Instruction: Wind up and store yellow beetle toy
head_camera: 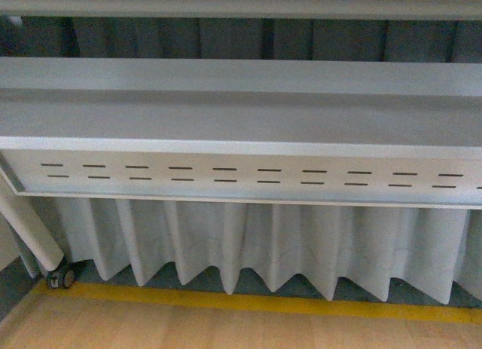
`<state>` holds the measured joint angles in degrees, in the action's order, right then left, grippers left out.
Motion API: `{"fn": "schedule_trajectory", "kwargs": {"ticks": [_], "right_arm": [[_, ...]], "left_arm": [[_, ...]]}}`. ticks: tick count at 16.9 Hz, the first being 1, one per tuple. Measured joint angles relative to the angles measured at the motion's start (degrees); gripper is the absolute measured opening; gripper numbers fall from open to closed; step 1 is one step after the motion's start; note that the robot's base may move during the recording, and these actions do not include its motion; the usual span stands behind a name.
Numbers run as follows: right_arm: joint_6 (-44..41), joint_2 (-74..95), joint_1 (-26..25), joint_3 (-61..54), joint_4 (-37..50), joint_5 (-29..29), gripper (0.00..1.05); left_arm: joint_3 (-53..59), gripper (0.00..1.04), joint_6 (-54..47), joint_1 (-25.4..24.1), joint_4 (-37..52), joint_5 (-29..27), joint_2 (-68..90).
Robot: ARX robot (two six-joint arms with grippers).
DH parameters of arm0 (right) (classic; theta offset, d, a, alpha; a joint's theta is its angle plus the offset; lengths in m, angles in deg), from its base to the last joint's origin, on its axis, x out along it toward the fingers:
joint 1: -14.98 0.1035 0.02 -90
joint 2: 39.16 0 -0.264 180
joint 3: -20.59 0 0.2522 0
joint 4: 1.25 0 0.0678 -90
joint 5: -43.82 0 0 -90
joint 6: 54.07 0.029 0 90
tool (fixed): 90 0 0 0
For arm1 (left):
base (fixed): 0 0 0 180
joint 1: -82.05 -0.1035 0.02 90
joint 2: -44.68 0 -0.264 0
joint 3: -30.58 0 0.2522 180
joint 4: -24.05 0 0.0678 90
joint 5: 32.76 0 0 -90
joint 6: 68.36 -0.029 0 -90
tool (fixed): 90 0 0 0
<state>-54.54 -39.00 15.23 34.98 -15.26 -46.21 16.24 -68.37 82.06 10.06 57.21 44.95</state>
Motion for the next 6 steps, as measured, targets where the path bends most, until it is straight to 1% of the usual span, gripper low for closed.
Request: {"fn": "schedule_trajectory", "kwargs": {"ticks": [6], "right_arm": [[0.0,0.0,0.0,0.0,0.0,0.0,0.98]], "left_arm": [[0.0,0.98,0.0,0.0,0.0,0.0,0.0]]}}
